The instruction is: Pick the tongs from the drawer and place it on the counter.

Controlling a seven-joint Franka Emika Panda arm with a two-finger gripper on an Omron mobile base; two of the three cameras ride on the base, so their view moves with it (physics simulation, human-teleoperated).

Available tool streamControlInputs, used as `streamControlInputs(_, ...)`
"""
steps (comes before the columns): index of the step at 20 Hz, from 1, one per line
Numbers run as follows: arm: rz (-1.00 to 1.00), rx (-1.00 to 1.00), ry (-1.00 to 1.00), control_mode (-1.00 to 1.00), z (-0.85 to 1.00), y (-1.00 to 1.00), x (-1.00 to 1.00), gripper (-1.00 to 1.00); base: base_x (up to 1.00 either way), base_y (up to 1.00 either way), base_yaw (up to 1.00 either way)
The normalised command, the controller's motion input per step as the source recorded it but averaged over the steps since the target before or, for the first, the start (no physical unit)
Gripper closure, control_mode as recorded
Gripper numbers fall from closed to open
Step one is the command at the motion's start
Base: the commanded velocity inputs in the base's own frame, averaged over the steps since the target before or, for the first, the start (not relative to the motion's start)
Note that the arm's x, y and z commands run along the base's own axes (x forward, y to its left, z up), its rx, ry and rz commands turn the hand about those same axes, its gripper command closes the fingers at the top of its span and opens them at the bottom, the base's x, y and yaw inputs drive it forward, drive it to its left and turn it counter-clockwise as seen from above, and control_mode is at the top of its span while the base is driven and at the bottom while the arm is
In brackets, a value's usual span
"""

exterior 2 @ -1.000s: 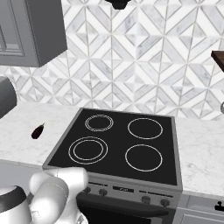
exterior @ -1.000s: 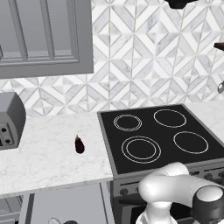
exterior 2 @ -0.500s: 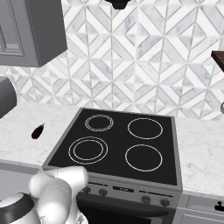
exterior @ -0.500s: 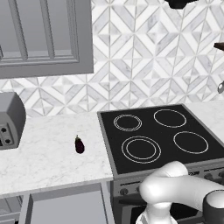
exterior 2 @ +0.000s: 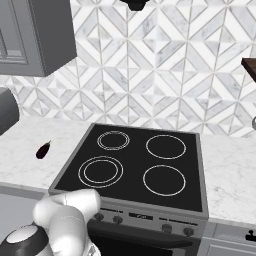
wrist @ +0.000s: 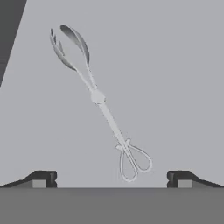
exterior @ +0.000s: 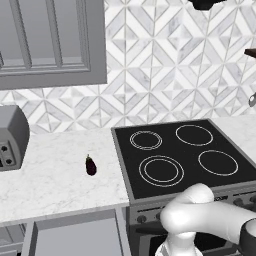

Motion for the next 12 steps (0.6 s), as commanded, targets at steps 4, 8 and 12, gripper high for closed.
streamControlInputs(4,0.01,0.05,-0.11,-1.00,0.00,0.00,0.97,-1.00,0.00,0.00,0.00)
streamControlInputs(8,0.02,0.04,-0.07,-1.00,0.00,0.13,0.97,-1.00,0.00,0.00,0.00)
streamControlInputs(12,0.09,0.00,0.02,-1.00,0.00,0.67,0.42,-1.00,0.00,0.00,0.00)
